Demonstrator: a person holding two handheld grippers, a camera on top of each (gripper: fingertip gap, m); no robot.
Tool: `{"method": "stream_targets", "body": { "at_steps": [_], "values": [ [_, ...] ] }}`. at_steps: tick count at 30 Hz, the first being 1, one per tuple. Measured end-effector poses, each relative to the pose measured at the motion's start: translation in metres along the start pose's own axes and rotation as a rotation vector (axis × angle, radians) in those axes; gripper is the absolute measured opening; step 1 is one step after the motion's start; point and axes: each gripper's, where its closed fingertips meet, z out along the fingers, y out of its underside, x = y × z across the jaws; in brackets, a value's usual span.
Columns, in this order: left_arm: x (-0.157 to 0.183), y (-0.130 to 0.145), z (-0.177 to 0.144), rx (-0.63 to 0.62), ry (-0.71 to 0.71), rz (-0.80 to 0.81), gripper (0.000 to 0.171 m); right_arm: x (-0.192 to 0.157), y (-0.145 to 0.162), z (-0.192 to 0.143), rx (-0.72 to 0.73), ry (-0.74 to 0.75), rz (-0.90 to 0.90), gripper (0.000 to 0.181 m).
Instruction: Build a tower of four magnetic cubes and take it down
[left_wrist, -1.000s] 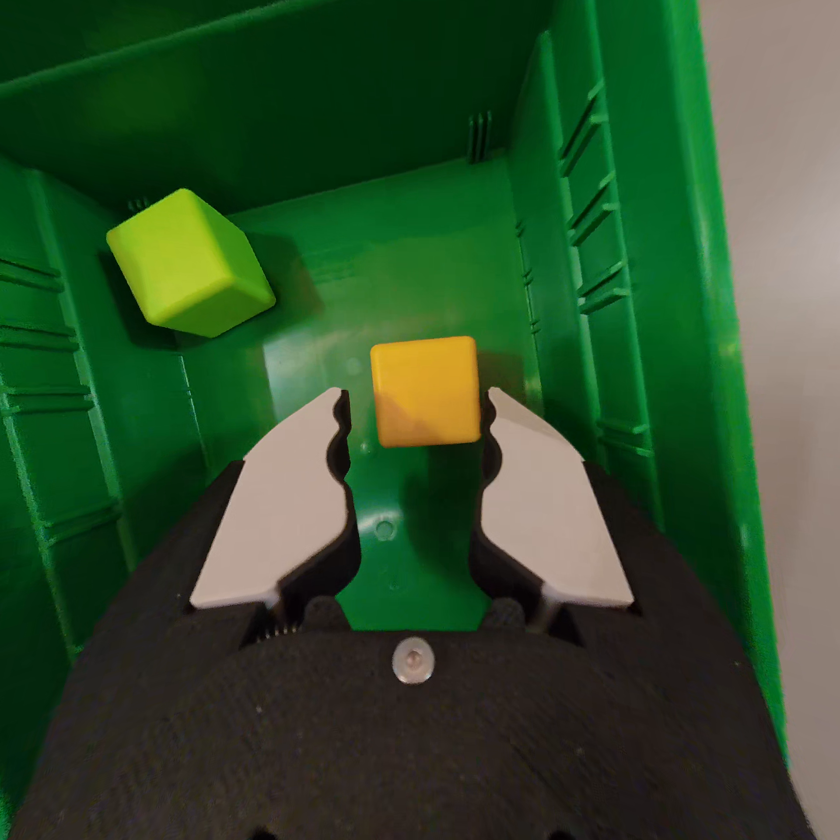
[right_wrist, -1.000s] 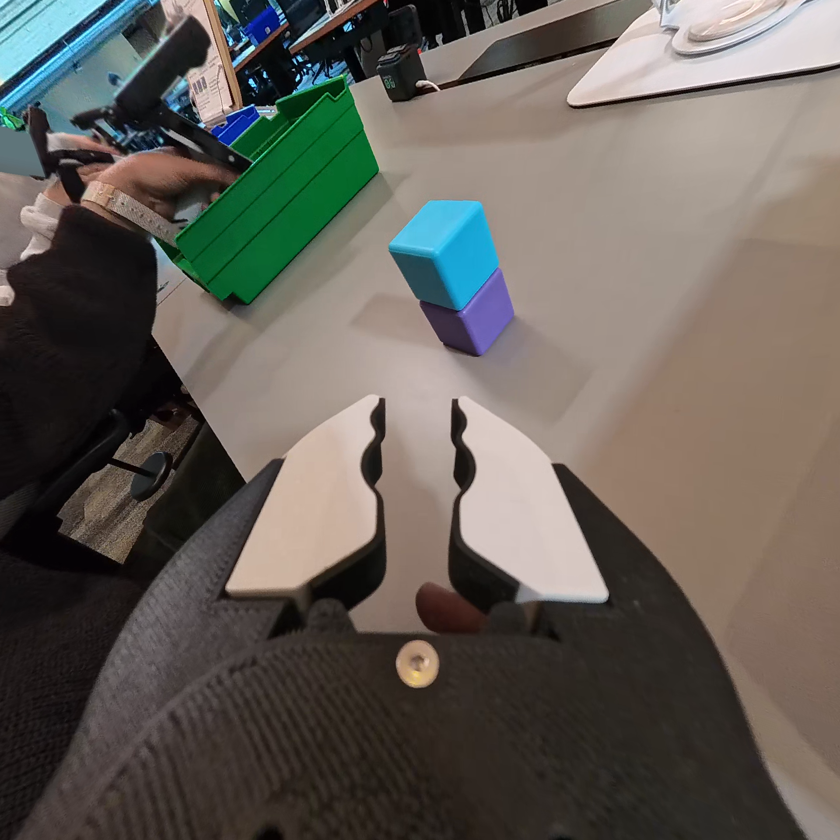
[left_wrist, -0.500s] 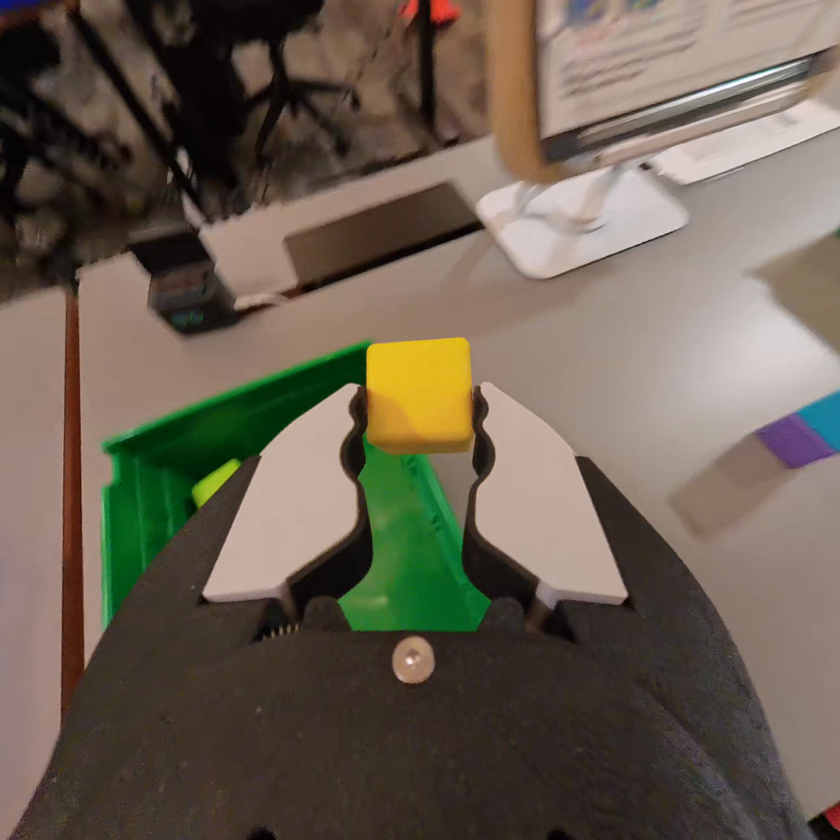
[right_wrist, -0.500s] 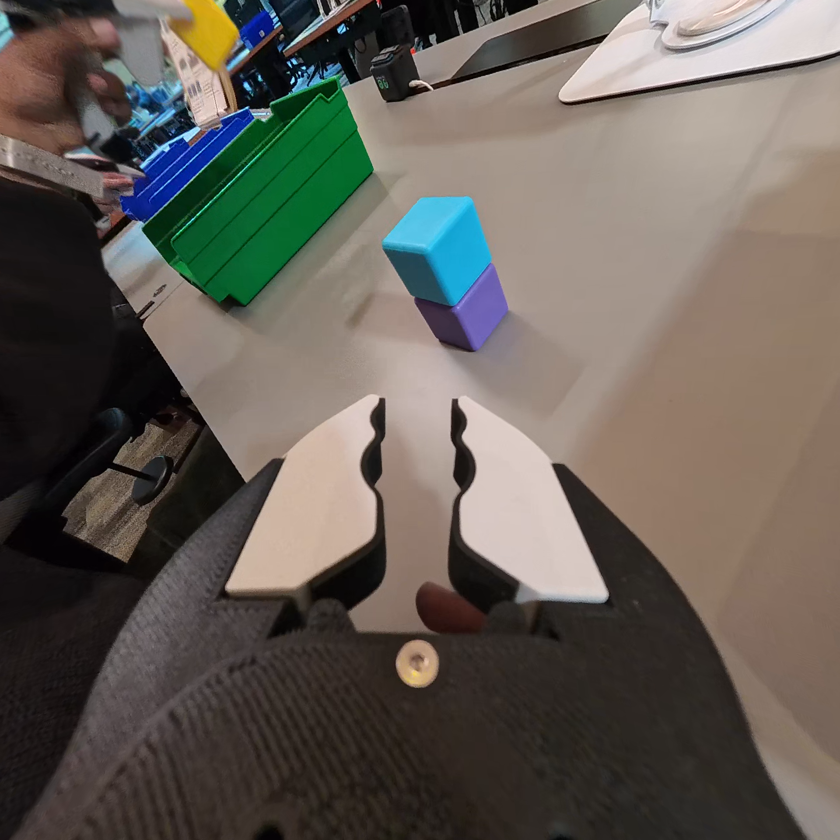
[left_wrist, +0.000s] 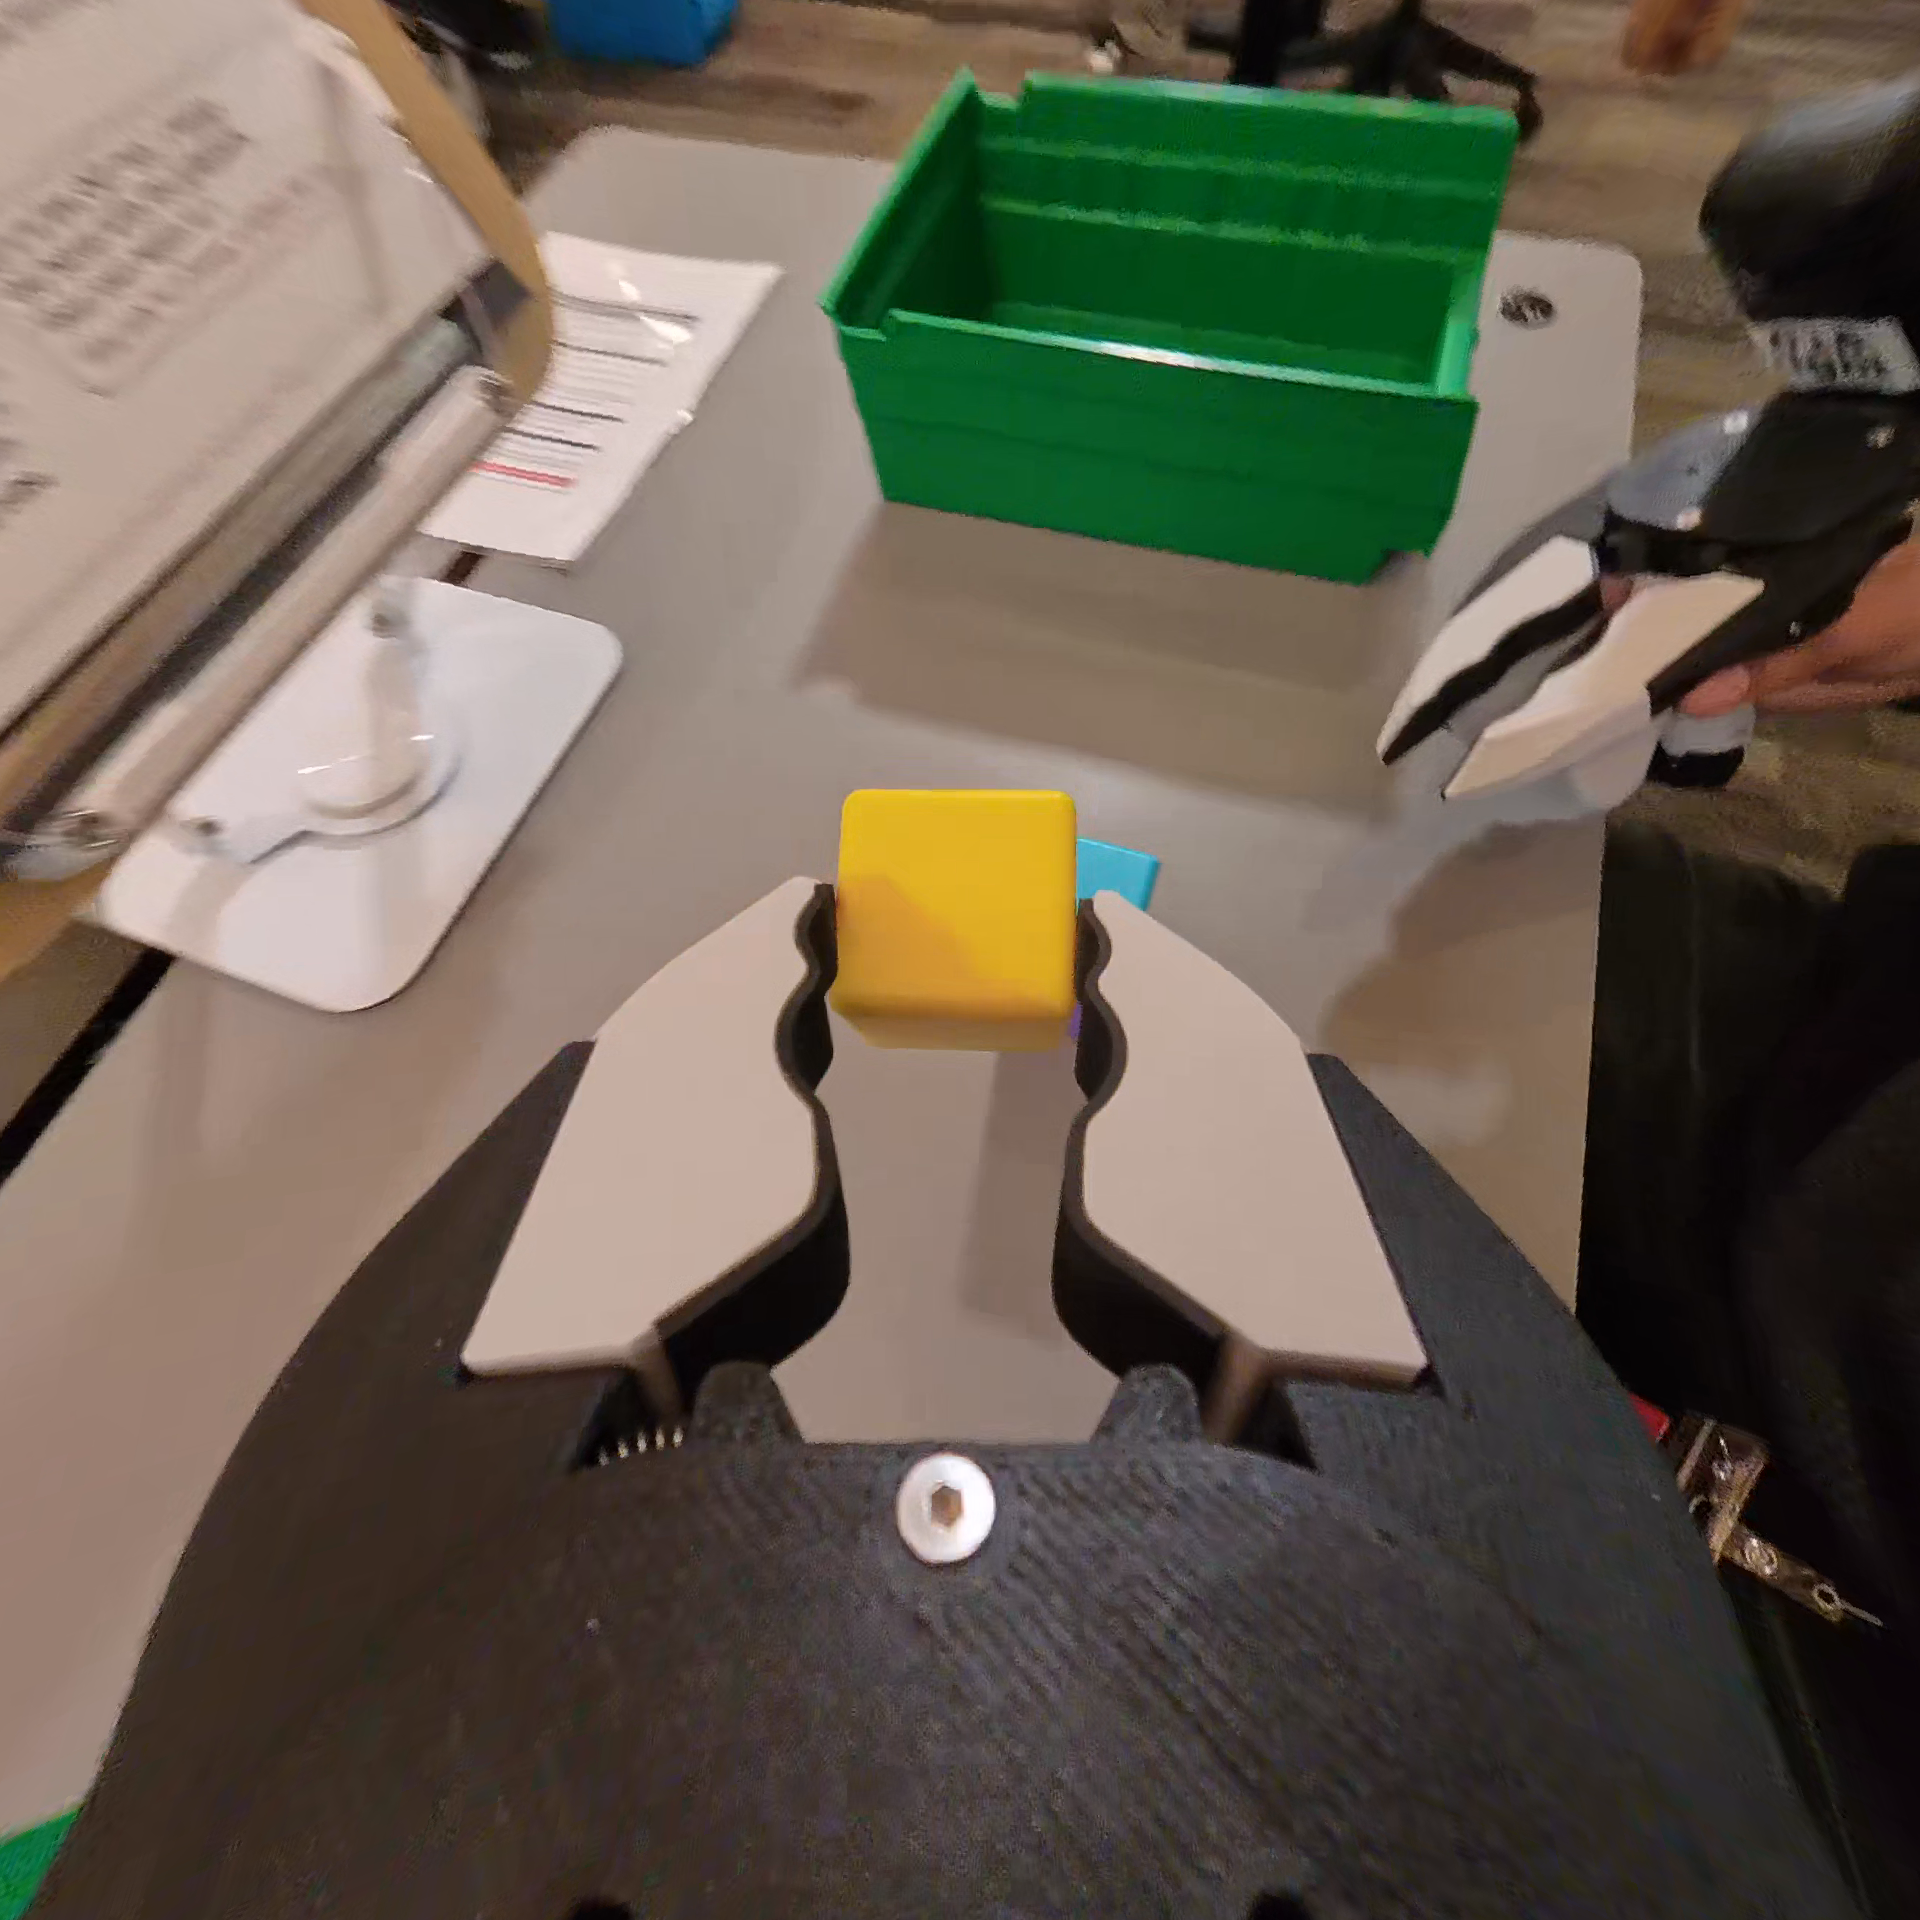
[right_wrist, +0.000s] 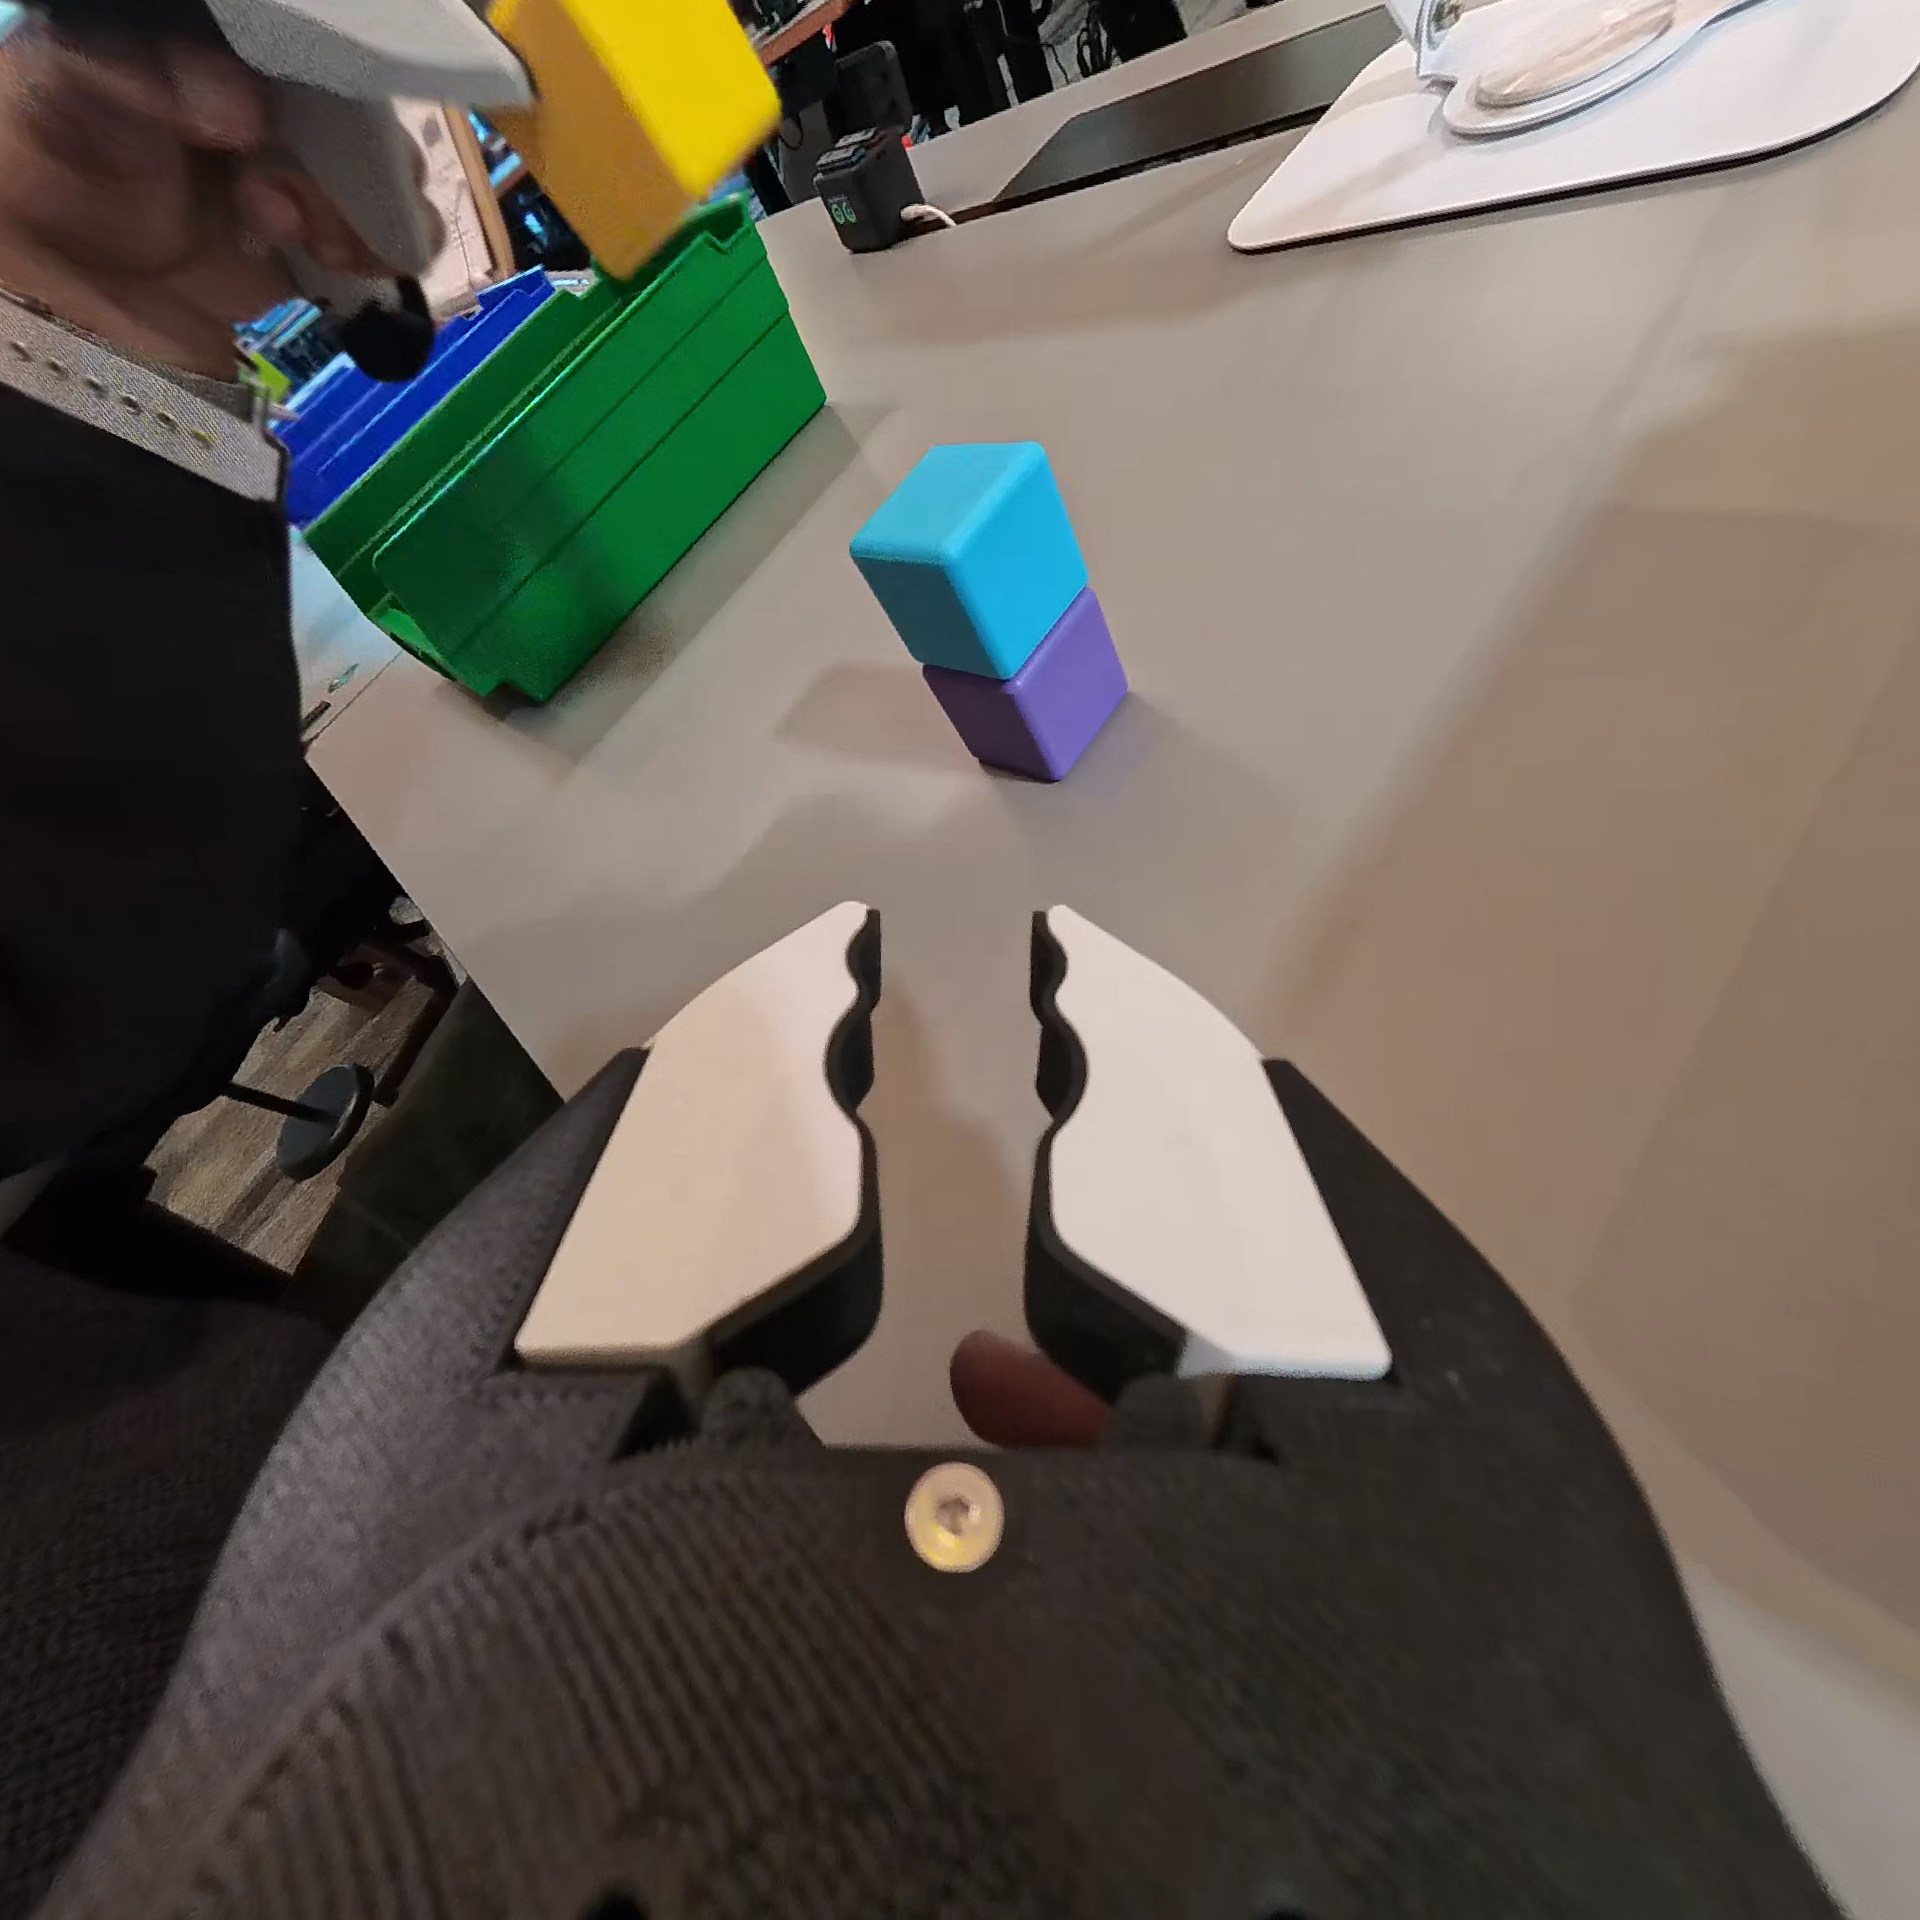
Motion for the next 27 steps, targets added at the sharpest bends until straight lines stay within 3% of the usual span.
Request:
{"method": "stream_targets", "body": {
  "at_steps": [3, 9, 27],
  "values": [
    [0.010, 0.008, 0.024, -0.038, 0.069, 0.007, 0.046, 0.002, 0.001, -0.004, 0.005, 0.013, 0.004, 0.028],
    [0.022, 0.004, 0.041, -0.013, 0.190, 0.049, 0.046, 0.009, 0.003, -0.015, 0.019, 0.043, 0.024, 0.028],
    [0.036, 0.007, 0.081, -0.145, 0.310, 0.169, 0.046, 0.026, 0.010, -0.053, 0.085, 0.132, 0.102, 0.028]
  ]
}}
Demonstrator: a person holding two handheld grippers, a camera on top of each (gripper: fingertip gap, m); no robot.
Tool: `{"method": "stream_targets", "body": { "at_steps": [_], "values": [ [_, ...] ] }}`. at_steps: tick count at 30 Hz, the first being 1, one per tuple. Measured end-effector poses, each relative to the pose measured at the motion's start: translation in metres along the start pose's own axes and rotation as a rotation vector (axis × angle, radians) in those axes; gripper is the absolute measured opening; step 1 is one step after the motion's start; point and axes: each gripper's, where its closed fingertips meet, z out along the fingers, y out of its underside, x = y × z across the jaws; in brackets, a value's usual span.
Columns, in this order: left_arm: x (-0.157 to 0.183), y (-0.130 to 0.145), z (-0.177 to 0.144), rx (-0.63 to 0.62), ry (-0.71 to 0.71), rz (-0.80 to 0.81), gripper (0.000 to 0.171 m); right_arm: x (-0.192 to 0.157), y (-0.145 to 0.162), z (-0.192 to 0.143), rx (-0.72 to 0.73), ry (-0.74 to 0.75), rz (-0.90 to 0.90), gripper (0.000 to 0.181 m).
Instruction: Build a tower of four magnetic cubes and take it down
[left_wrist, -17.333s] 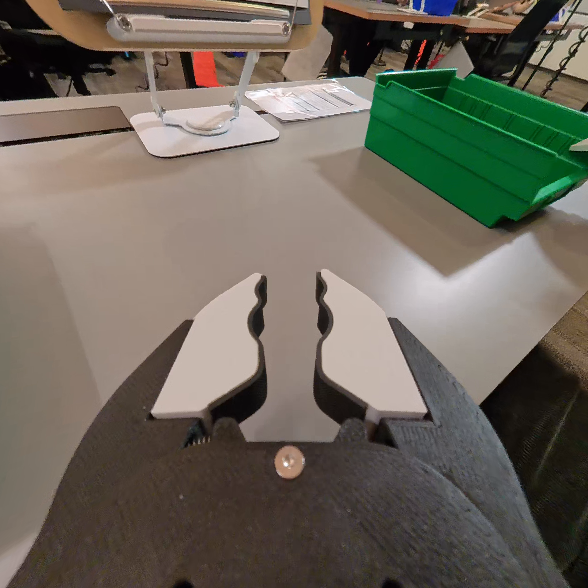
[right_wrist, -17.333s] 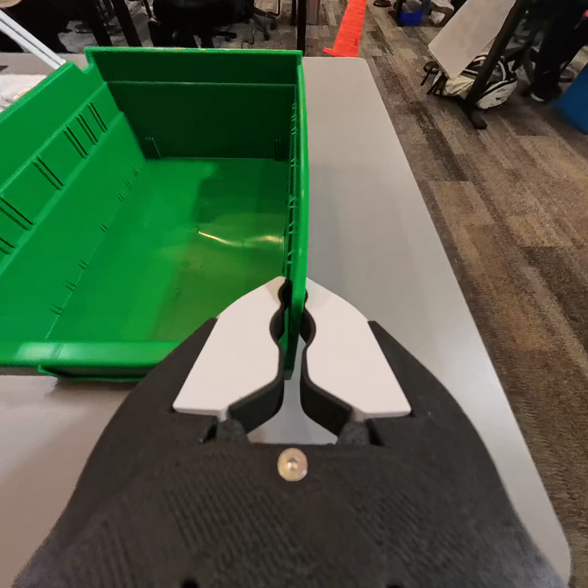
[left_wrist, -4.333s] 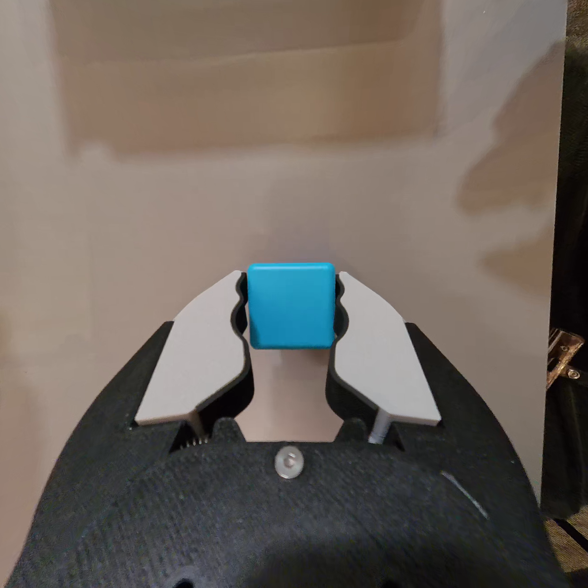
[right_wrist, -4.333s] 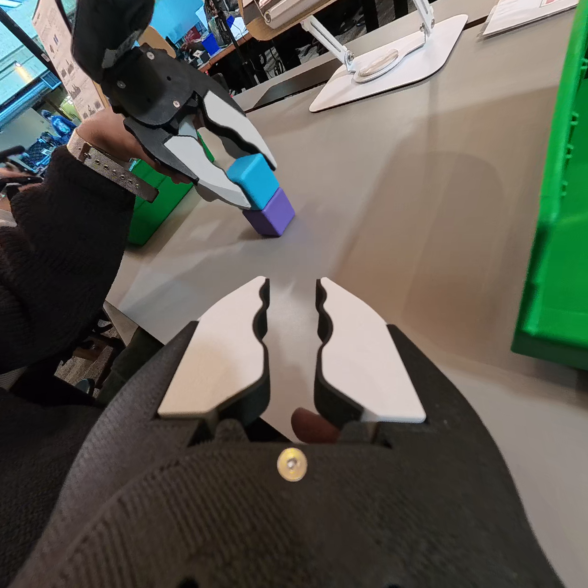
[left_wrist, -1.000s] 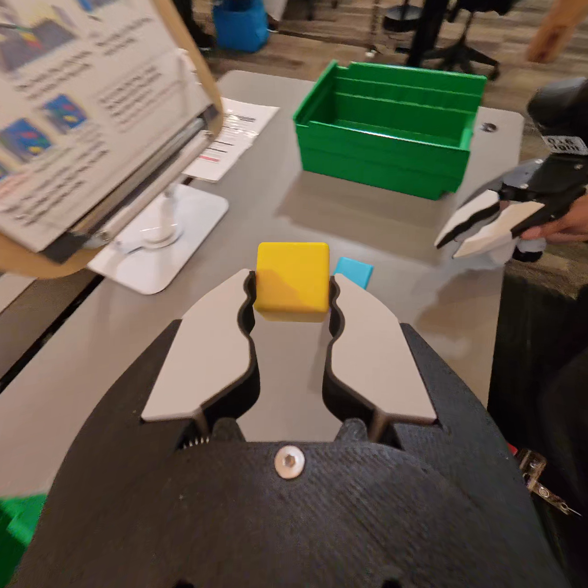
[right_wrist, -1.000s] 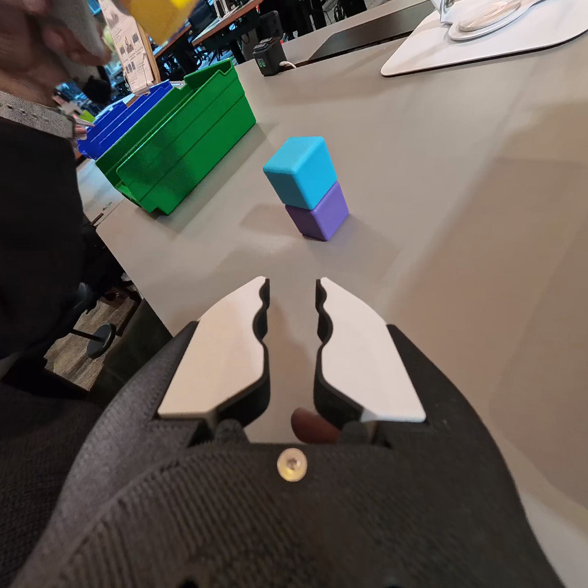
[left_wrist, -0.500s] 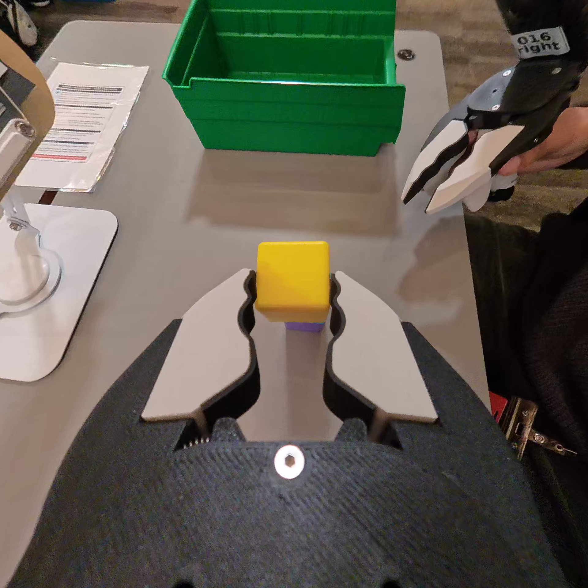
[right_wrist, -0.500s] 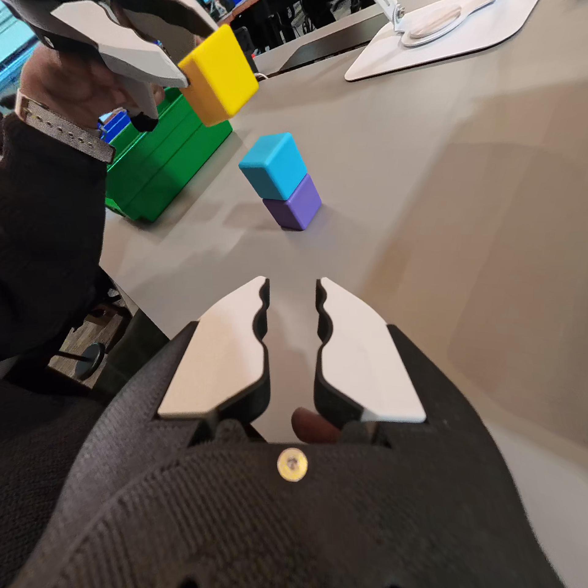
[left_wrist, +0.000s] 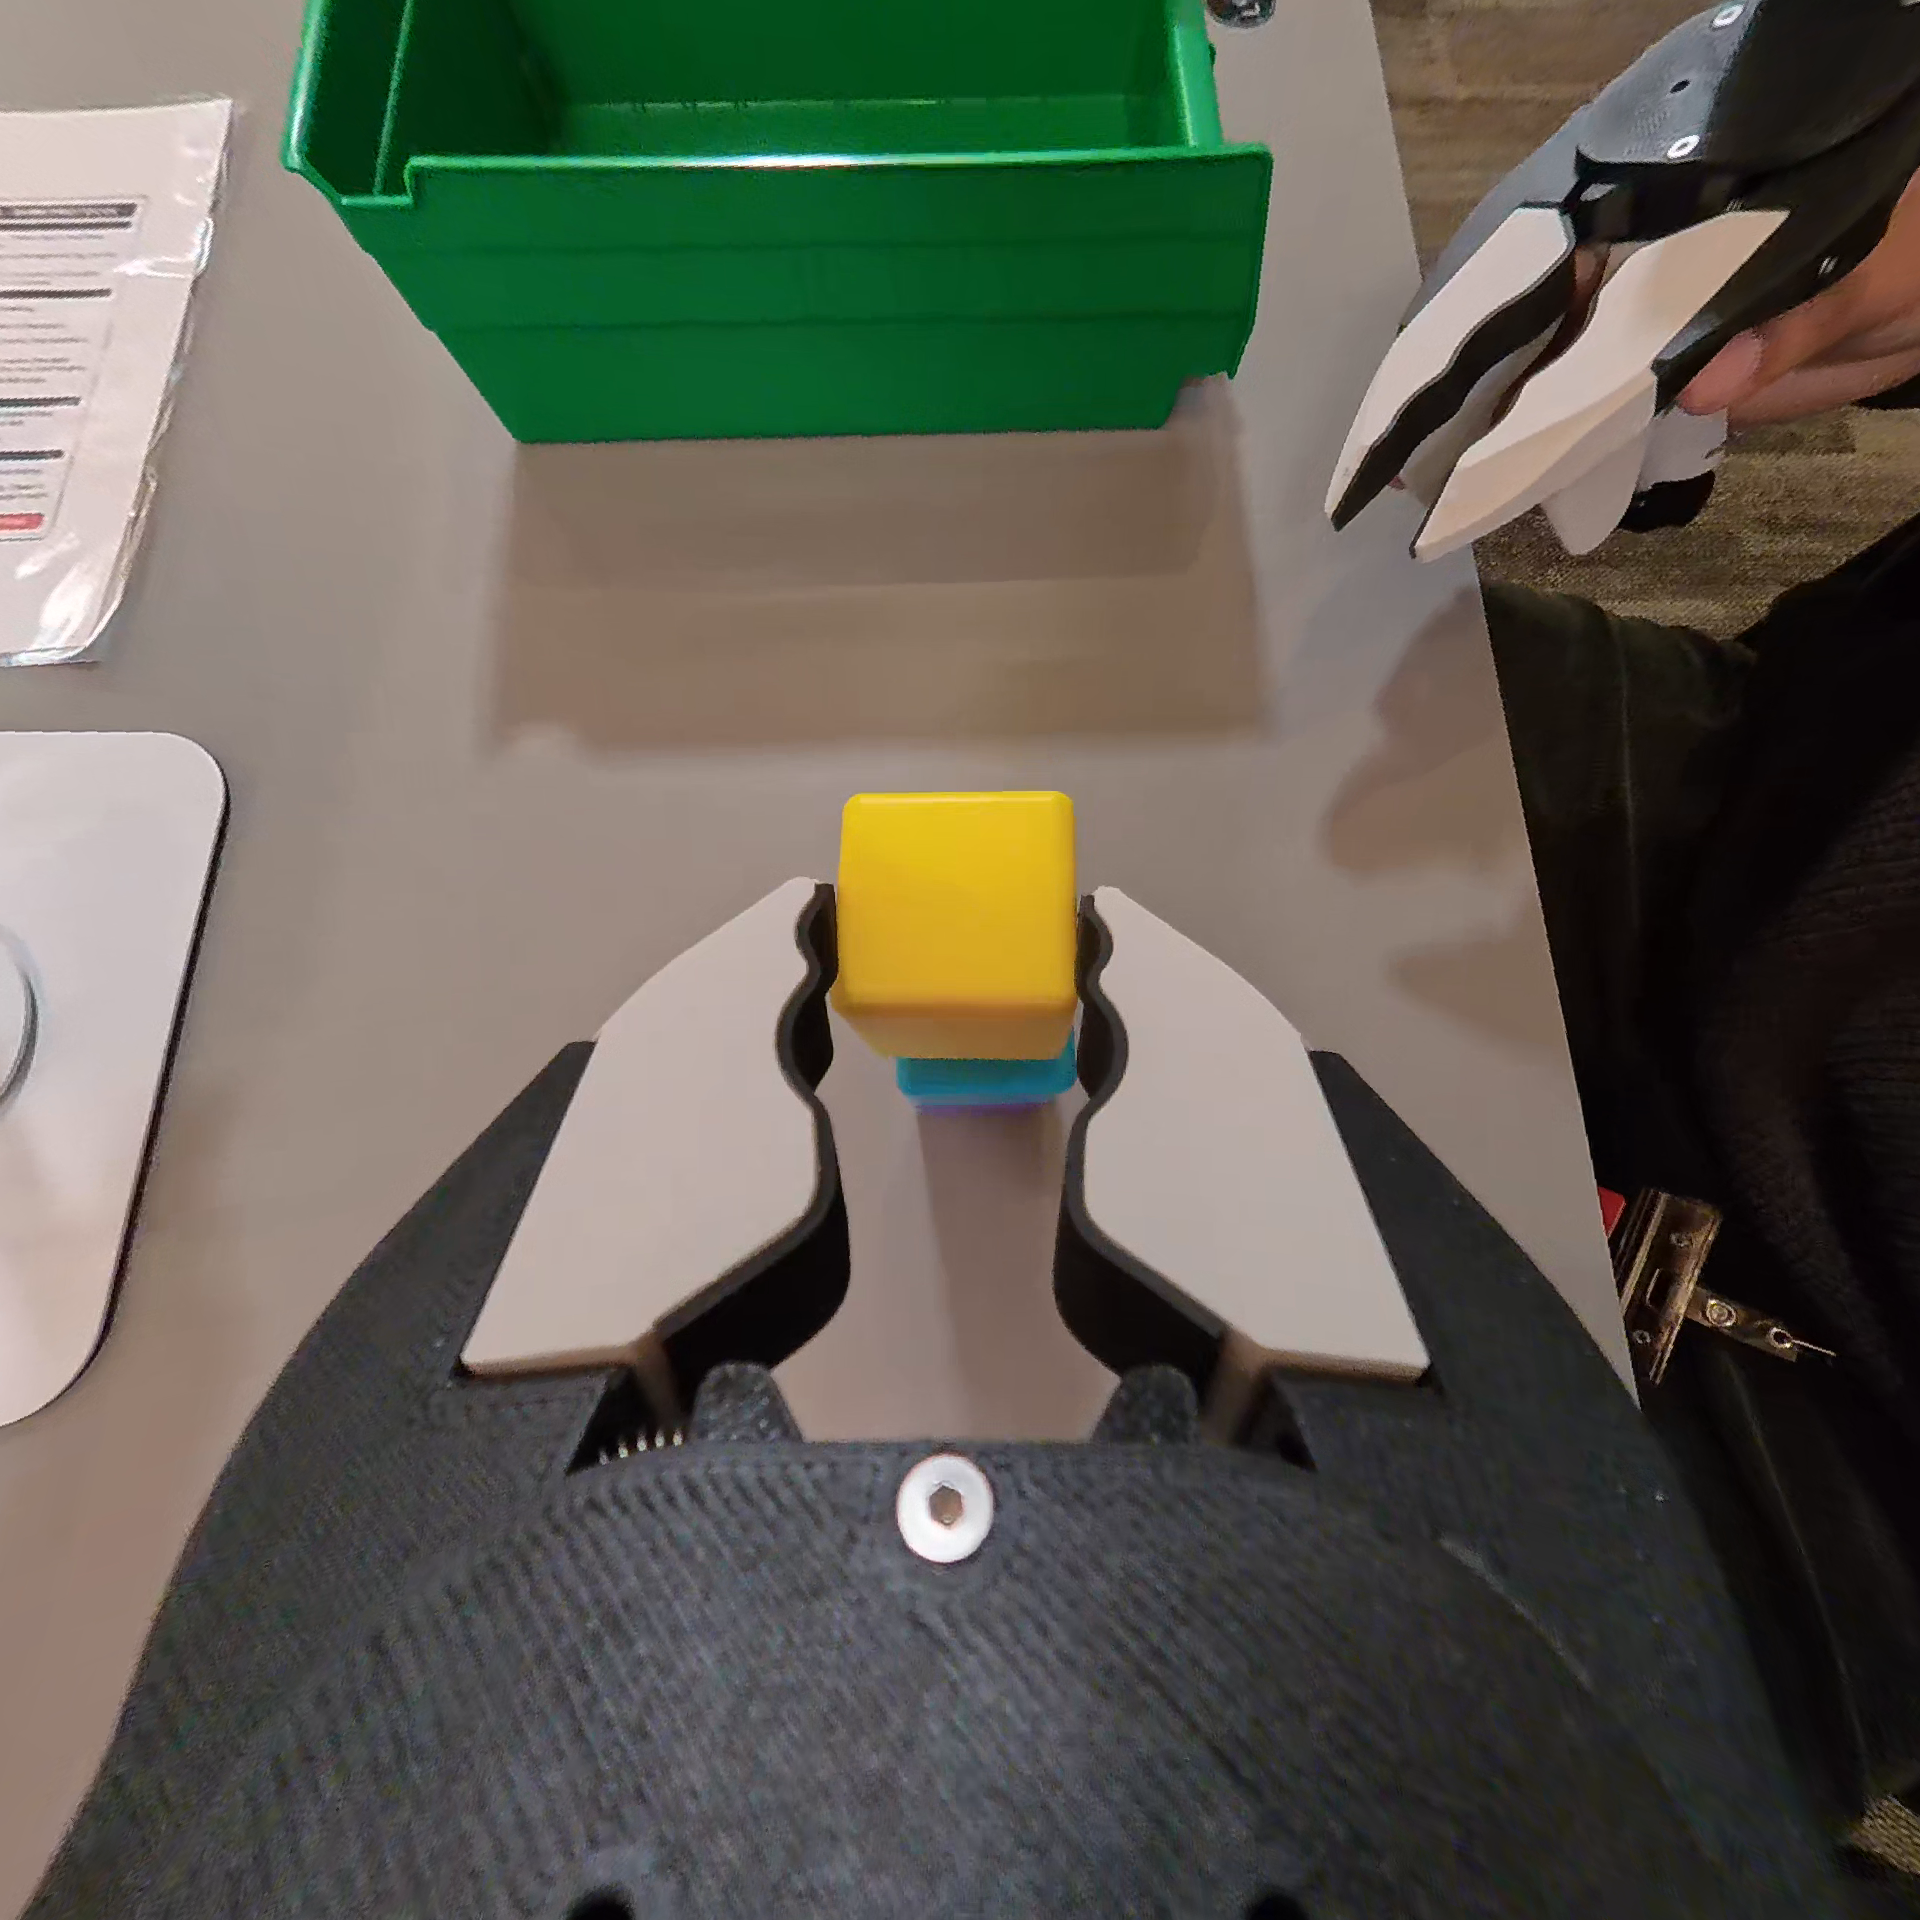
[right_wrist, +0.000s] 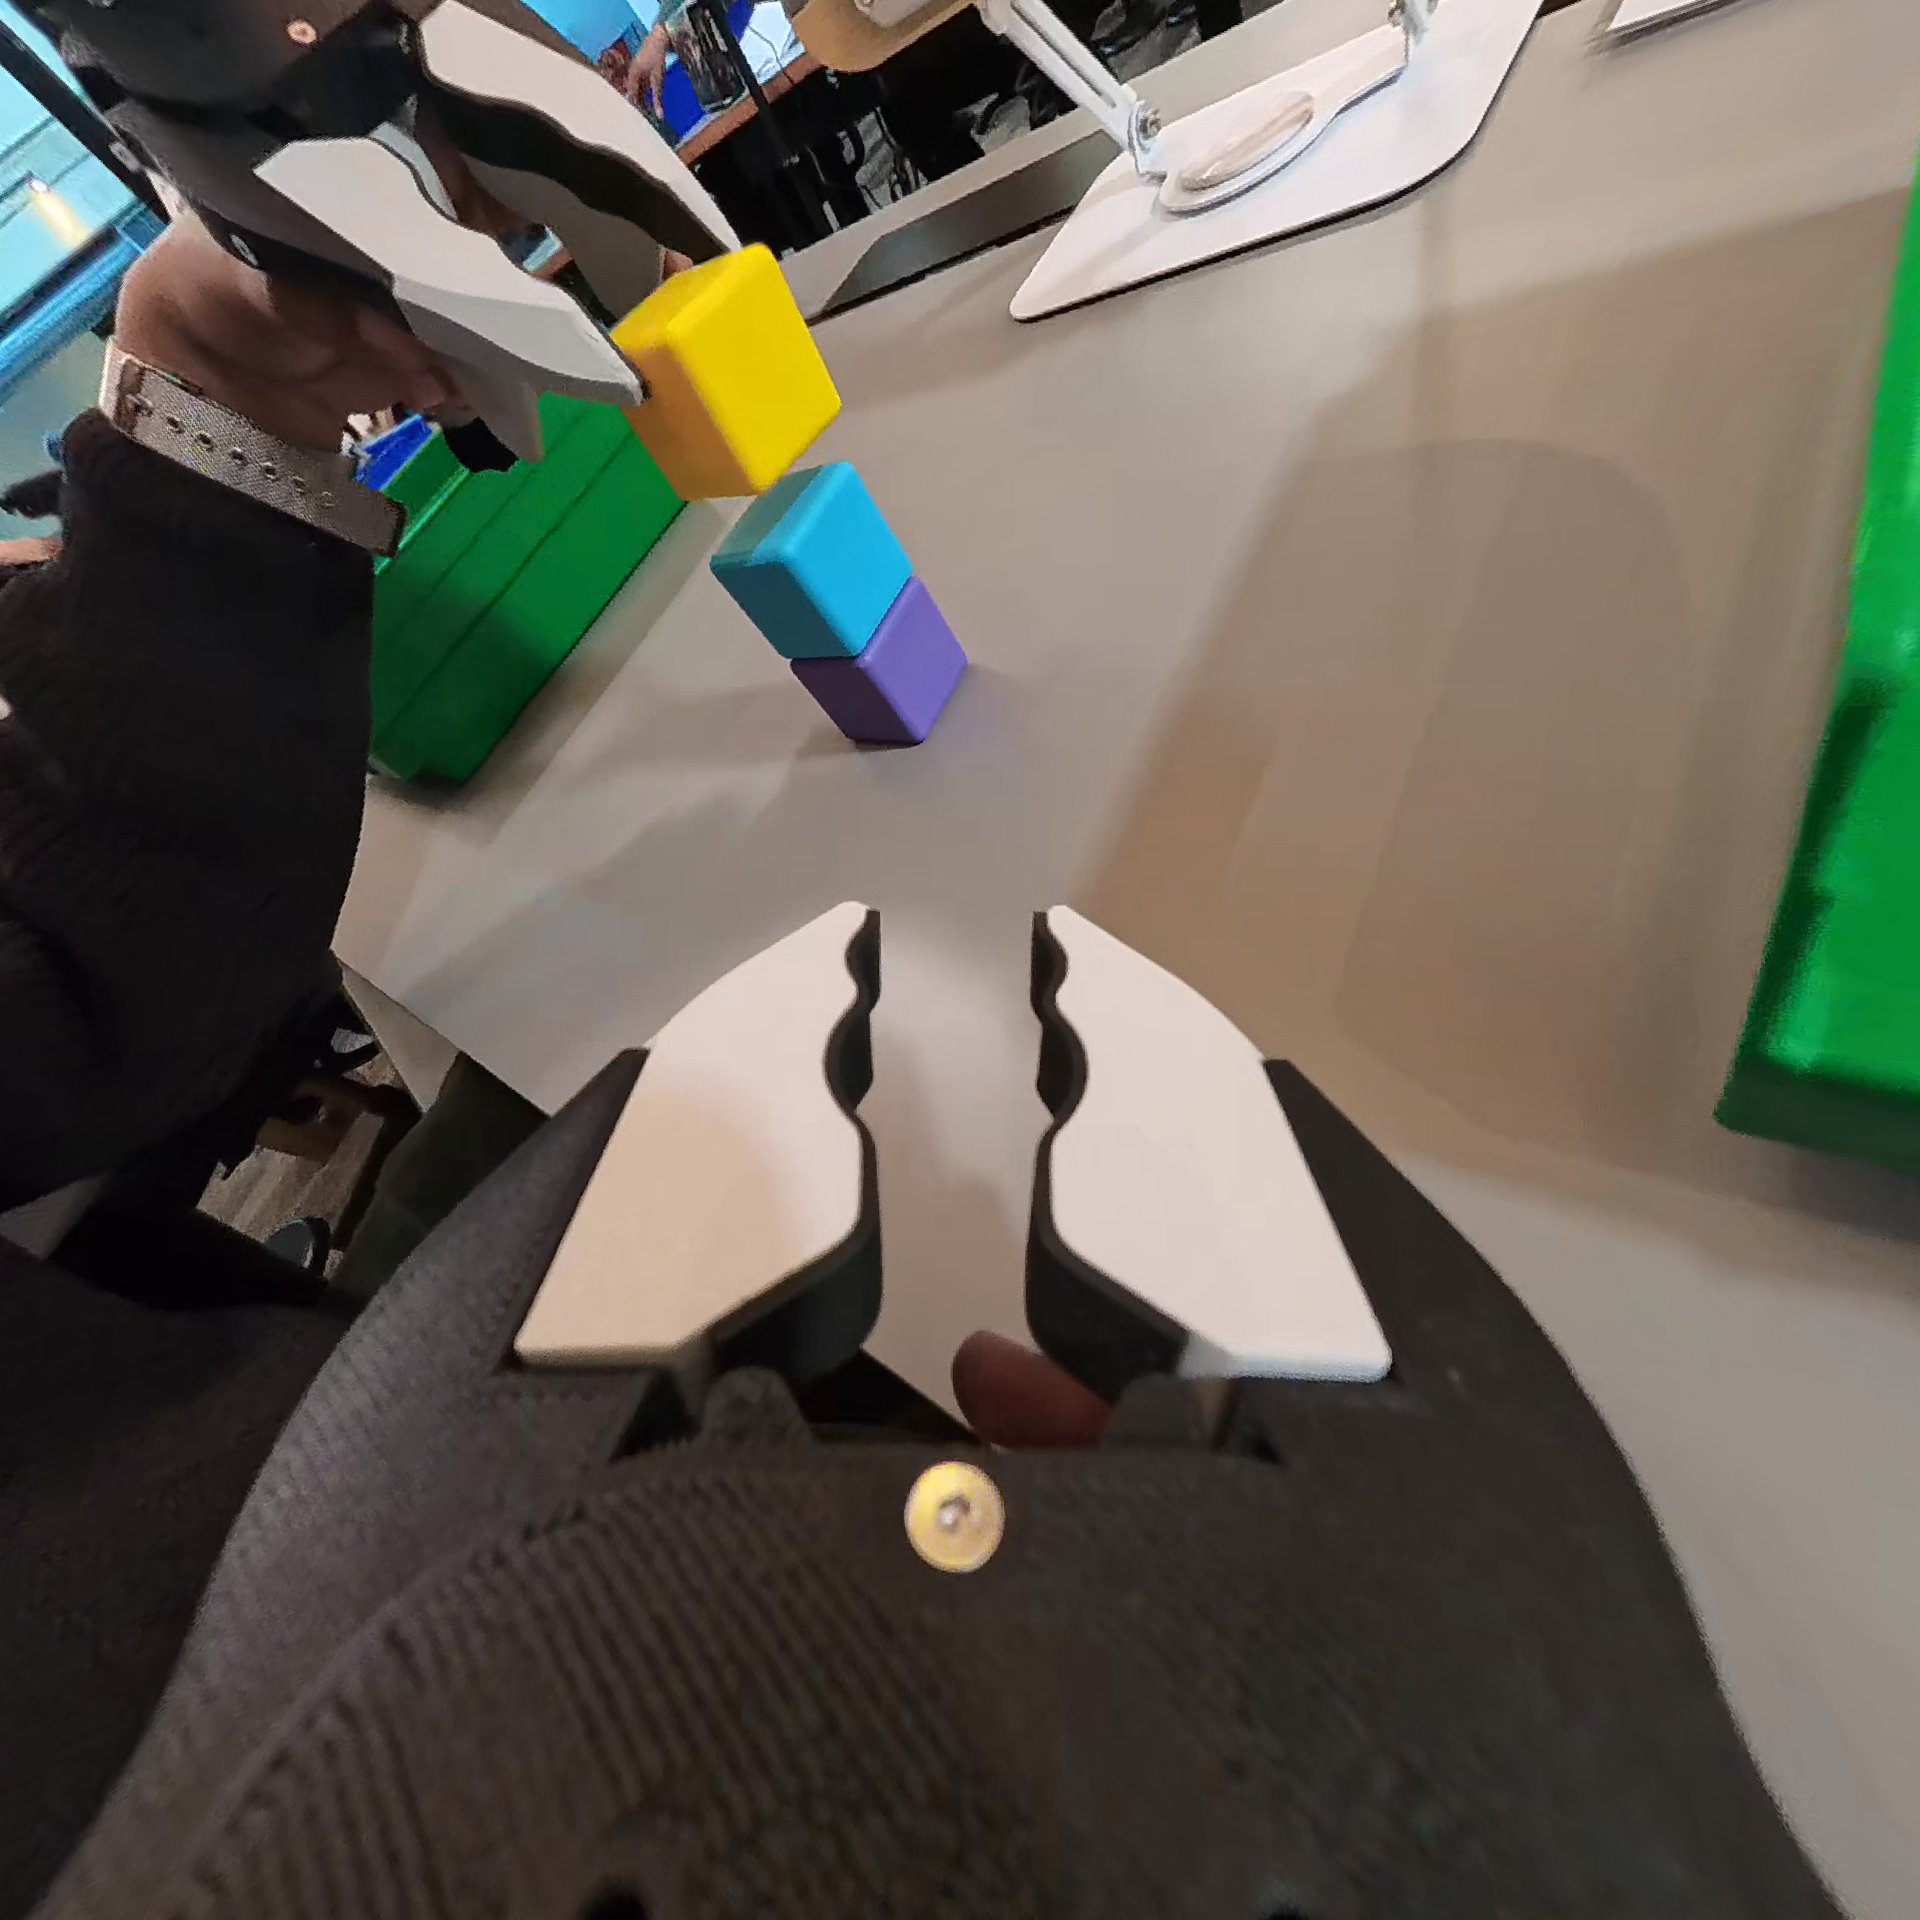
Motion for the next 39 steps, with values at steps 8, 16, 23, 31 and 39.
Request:
{"method": "stream_targets", "body": {
  "at_steps": [8, 16, 23, 31, 39],
  "values": [
    [-0.001, -0.008, -0.010, 0.045, -0.007, -0.014, 0.046, 0.001, -0.001, -0.003, 0.011, -0.009, 0.020, 0.028],
    [0.002, 0.001, -0.007, 0.064, 0.012, -0.012, 0.046, -0.004, -0.002, 0.003, 0.004, -0.027, 0.015, 0.028],
    [0.007, 0.002, -0.010, 0.100, 0.011, 0.009, 0.046, -0.007, -0.003, 0.009, -0.008, -0.048, 0.013, 0.028],
    [0.006, 0.008, -0.007, 0.109, -0.009, 0.032, 0.047, -0.009, -0.003, 0.013, -0.016, -0.058, 0.008, 0.028],
    [0.003, 0.010, -0.004, 0.077, -0.027, 0.027, 0.047, -0.008, -0.002, 0.013, -0.017, -0.055, 0.008, 0.028]
  ]
}}
